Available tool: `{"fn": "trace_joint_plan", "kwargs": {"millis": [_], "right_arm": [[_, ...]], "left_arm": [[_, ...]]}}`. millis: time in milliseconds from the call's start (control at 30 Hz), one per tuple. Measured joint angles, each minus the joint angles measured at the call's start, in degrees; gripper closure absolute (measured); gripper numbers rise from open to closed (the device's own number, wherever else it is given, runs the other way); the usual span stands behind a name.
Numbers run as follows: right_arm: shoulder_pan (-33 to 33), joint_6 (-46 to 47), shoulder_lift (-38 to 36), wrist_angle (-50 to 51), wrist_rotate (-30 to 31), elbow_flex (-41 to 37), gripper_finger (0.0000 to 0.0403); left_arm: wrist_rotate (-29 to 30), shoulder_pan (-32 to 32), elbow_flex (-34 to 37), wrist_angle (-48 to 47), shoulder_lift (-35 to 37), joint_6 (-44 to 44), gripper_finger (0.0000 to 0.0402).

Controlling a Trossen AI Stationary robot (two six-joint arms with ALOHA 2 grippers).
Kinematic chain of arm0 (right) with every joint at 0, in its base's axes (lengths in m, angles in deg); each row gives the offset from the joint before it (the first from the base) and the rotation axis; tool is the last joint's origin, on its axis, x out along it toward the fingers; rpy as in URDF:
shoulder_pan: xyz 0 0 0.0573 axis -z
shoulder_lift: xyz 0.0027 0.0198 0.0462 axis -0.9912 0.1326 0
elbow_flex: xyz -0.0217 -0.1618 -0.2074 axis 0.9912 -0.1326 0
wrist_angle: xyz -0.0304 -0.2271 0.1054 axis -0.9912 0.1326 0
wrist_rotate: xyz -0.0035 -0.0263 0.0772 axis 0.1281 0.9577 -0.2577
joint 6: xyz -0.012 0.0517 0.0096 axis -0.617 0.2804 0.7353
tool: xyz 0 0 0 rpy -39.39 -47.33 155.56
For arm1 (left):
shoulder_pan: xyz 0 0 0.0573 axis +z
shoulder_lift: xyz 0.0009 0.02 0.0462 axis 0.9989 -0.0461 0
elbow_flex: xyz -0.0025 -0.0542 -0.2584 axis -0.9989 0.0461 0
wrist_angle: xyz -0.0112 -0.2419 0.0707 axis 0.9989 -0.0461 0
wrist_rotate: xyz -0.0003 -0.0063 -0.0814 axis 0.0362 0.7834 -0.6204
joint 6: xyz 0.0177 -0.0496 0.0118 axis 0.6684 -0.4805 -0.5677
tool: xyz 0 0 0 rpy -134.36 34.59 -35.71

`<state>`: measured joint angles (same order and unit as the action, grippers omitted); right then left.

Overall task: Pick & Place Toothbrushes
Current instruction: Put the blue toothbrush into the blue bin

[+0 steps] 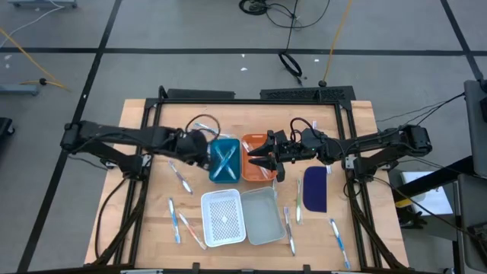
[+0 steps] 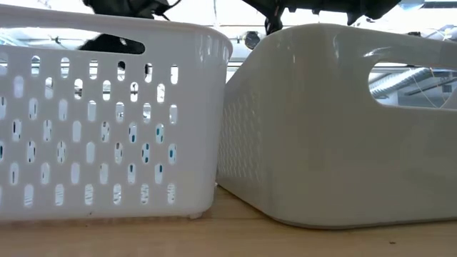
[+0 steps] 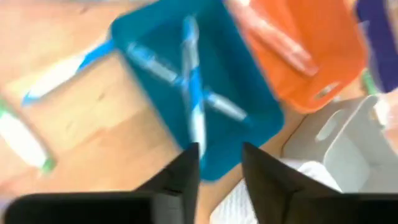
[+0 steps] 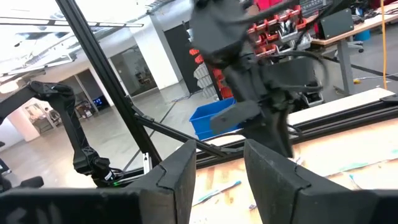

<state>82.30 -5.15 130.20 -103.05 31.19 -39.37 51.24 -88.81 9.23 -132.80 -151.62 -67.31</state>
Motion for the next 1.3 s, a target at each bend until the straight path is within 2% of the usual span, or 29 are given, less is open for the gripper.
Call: {"fn": "trace_joint_plan", "kwargs": {"millis": [133,200,367,533,667,767,833,933,1100,1300], "right_arm": [[0.00,0.09,0.00,0.02,0.00,0.00,0.0275],[0.00,0.09,0.00,0.02,0.00,0.00,0.0275],[0.00,0.12,0.00,0.02,0.00,0.00,0.0275],[0.00,0.15,0.00,0.04,0.00,0.00,0.0275],[0.00,0.17,0.00,0.04,-0.02,0.00,0.0275],[0.00,0.17,0.00,0.02,-0.02,0.00,0.0275],[0.00,0.17,0.00,0.03,-0.26,0.00,0.0275],[0.02,0.17,0.00,0.04,-1.50,0.00,0.0275],[0.02,0.17,0.00,0.04,-1.51,0.00,0.0275],[0.04,0.17,0.00,0.02,-1.51,0.00,0.0275]], "left_arm": [[3.30,-3.88,0.00,-5.66,0.27,-6.64,0.0376],[5.54,-5.26,0.00,-7.78,0.32,-9.12,0.0394],[2.80,-8.67,0.00,-13.65,0.32,-18.66,0.0396],[-2.31,-15.72,-0.01,-14.30,0.08,-31.50,0.0397],[-5.33,-22.47,0.16,-18.71,-1.57,-42.84,0.0398],[-7.31,-27.51,1.48,-20.65,-2.53,-45.72,0.0398],[-7.35,-30.35,2.79,-20.34,-2.93,-43.38,0.0400],[-7.51,-33.64,4.72,-20.00,-3.03,-34.90,0.0395],[-6.36,-37.53,7.17,-19.43,-3.03,-14.65,0.0393],[-7.82,-41.55,11.14,-15.27,-3.03,15.98,0.0398]]}}
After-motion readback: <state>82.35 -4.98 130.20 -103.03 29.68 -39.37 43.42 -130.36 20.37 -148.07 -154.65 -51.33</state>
